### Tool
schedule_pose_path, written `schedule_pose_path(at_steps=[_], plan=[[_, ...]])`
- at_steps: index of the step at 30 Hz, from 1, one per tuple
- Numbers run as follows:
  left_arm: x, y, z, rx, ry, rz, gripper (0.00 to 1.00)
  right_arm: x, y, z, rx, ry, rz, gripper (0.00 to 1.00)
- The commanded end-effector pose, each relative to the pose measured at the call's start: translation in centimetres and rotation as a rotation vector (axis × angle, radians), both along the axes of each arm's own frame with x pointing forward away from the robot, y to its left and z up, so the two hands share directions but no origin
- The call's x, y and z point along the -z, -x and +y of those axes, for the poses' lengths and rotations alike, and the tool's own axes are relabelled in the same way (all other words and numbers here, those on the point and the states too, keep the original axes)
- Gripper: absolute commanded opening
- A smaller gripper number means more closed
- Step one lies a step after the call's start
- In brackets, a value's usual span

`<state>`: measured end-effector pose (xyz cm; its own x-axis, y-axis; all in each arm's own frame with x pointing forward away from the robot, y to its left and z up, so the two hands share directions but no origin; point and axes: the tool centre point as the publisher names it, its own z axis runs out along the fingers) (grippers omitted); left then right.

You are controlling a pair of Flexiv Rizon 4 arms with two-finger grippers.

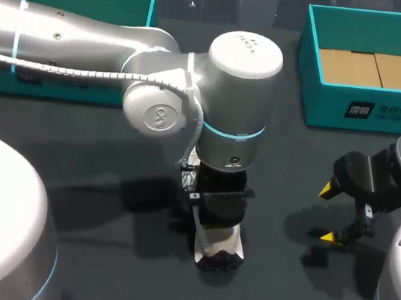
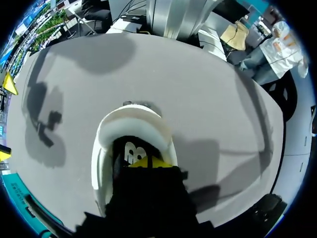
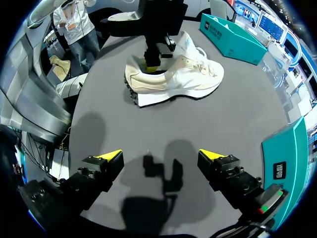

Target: Take the shoe out of the shoebox, open the shoe tongue, remove and reinsert the insole, then place the shoe into the shoebox

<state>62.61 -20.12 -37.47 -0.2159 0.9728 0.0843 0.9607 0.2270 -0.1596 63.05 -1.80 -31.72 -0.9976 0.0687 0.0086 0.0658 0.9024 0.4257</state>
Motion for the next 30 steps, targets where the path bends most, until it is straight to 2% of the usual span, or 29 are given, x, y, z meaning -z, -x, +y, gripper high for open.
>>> schedule_pose_path(at_steps=[1, 7, 11, 16, 23, 30], plan=[[1.1, 0.1, -0.9, 0.003, -0.051, -0.006, 0.00, 0.0, 0.2, 0.0, 0.002, 0.003, -0.004, 1.00], [3.9, -0.3, -1.2, -0.003, -0.077, 0.013, 0.00, 0.0, 0.2, 0.0, 0.002, 0.003, -0.004, 1.00], [4.7, -0.4, -1.2, -0.027, -0.086, -0.026, 0.00, 0.0, 0.2, 0.0, 0.002, 0.003, -0.004, 1.00], [3.2, -0.2, -0.8, -0.037, -0.032, -0.072, 0.00, 0.0, 0.2, 0.0, 0.002, 0.003, -0.004, 1.00], [-0.5, -0.3, -0.5, -0.061, 0.096, -0.147, 0.00, 0.0, 0.2, 0.0, 0.002, 0.003, -0.004, 1.00], [-1.6, -1.9, -1.3, -0.064, 0.150, -0.185, 0.00, 0.0, 0.2, 0.0, 0.002, 0.003, -0.004, 1.00]])
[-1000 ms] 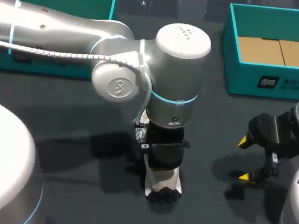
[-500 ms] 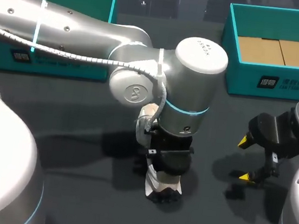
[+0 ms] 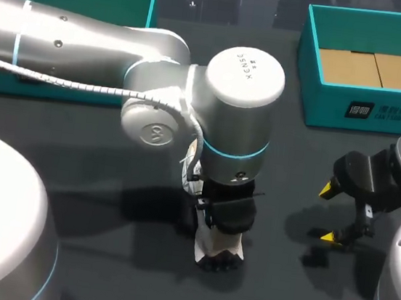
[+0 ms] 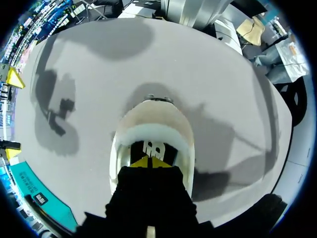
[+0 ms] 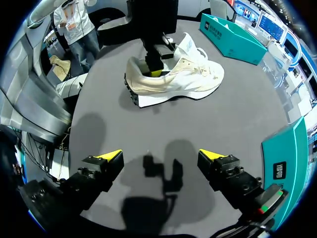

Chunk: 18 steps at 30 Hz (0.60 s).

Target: Take the shoe out of the shoebox, open the shoe tongue, remove and reinsert the insole, then place the shoe into the shoebox

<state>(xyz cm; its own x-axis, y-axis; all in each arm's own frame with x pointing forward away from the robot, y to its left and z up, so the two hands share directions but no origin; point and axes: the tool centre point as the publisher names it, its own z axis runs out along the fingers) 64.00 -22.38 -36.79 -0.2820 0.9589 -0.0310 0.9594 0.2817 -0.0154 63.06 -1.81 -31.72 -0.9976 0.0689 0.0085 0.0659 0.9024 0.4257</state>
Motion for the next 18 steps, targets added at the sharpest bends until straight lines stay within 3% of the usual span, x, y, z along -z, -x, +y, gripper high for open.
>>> schedule_pose_path(at_steps=[1, 5, 9, 15, 18], plan=[[-0.9, -0.8, 0.9, 0.005, 0.076, -0.021, 0.00, 0.0, 0.2, 0.0, 0.002, 0.003, -0.004, 1.00], [-1.4, -1.2, 0.6, 0.005, 0.085, -0.035, 0.00, 0.0, 0.2, 0.0, 0.002, 0.003, -0.004, 1.00], [-1.5, -1.3, 0.3, 0.010, 0.078, -0.047, 0.18, 0.0, 0.2, 0.0, 0.002, 0.003, -0.004, 1.00], [-1.5, -1.8, 0.4, 0.004, 0.060, -0.060, 0.30, 0.0, 0.2, 0.0, 0.002, 0.003, -0.004, 1.00], [-1.5, -2.1, 0.5, -0.001, 0.059, -0.062, 0.30, 0.0, 0.2, 0.0, 0.002, 0.003, -0.004, 1.00]])
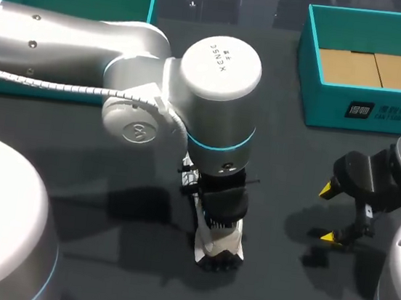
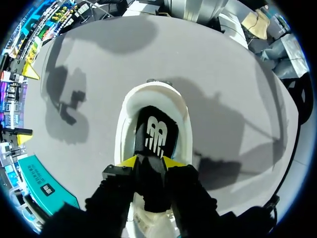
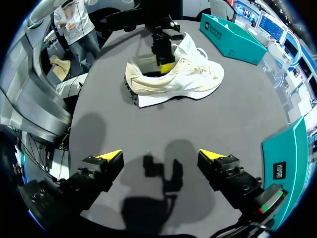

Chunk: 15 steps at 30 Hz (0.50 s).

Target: Take the shoe out of the shoebox, open the shoe tongue, remove and reinsert the insole, then place the shoe into the shoebox

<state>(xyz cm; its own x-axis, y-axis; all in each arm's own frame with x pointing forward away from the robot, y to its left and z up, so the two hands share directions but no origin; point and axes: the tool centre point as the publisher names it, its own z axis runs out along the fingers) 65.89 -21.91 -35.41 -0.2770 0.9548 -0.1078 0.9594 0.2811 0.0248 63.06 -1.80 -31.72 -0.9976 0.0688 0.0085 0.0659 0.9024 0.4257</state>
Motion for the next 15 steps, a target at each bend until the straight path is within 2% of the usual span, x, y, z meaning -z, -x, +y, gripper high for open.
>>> schedule_pose_path(at_steps=[1, 7, 8, 14, 15], plan=[[-0.11, -0.36, -0.03, -0.004, -0.004, -0.001, 0.31, 0.00, 0.23, 0.01, 0.002, 0.003, -0.004, 1.00], [-0.10, -0.90, -0.25, -0.007, -0.011, -0.004, 0.38, 0.00, 0.23, 0.01, 0.002, 0.003, -0.004, 1.00], [-0.10, -0.92, -0.25, -0.007, -0.012, -0.005, 0.42, 0.00, 0.23, 0.01, 0.002, 0.003, -0.004, 1.00], [-0.12, -0.78, -0.16, 0.022, -0.027, -0.017, 0.50, 0.00, 0.23, 0.01, 0.002, 0.003, -0.004, 1.00], [-0.15, -0.75, -0.15, 0.024, -0.028, -0.018, 0.54, 0.00, 0.23, 0.01, 0.002, 0.003, -0.004, 1.00]])
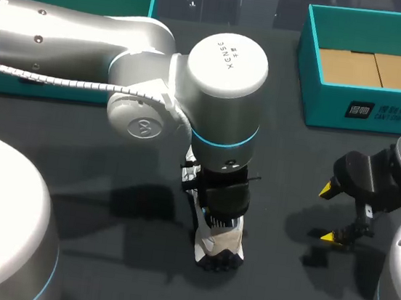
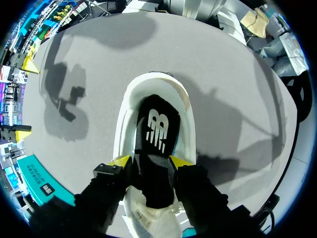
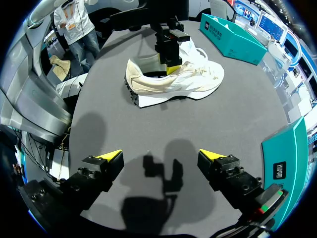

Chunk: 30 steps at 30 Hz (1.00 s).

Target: Take the shoe out of the shoebox, open the shoe tongue, remove and reinsert the insole, then place the shoe into the shoebox

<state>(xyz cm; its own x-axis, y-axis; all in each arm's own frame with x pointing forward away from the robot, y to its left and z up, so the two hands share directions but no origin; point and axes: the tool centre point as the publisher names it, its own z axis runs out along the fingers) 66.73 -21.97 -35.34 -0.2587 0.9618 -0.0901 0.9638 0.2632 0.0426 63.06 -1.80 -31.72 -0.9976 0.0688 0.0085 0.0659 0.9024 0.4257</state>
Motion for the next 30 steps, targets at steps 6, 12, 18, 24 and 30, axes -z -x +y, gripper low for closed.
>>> schedule_pose_path(at_steps=[6, 12, 18, 24, 30], plan=[[-0.3, 0.3, -0.1, 0.026, -0.010, -0.014, 0.67, 0.0, 0.2, 0.0, 0.002, 0.003, -0.004, 1.00], [-0.6, 0.0, -0.1, 0.033, -0.014, -0.003, 0.76, 0.0, 0.2, 0.0, 0.002, 0.003, -0.004, 1.00], [-0.7, -0.4, 0.1, 0.017, -0.006, 0.009, 0.68, 0.0, 0.2, 0.0, 0.002, 0.003, -0.004, 1.00], [-0.6, -0.5, 0.3, 0.003, -0.010, 0.016, 0.56, 0.0, 0.2, 0.0, 0.002, 0.003, -0.004, 1.00], [-0.8, -0.8, 0.4, -0.010, -0.015, 0.024, 0.65, 0.0, 0.2, 0.0, 0.002, 0.003, -0.004, 1.00]])
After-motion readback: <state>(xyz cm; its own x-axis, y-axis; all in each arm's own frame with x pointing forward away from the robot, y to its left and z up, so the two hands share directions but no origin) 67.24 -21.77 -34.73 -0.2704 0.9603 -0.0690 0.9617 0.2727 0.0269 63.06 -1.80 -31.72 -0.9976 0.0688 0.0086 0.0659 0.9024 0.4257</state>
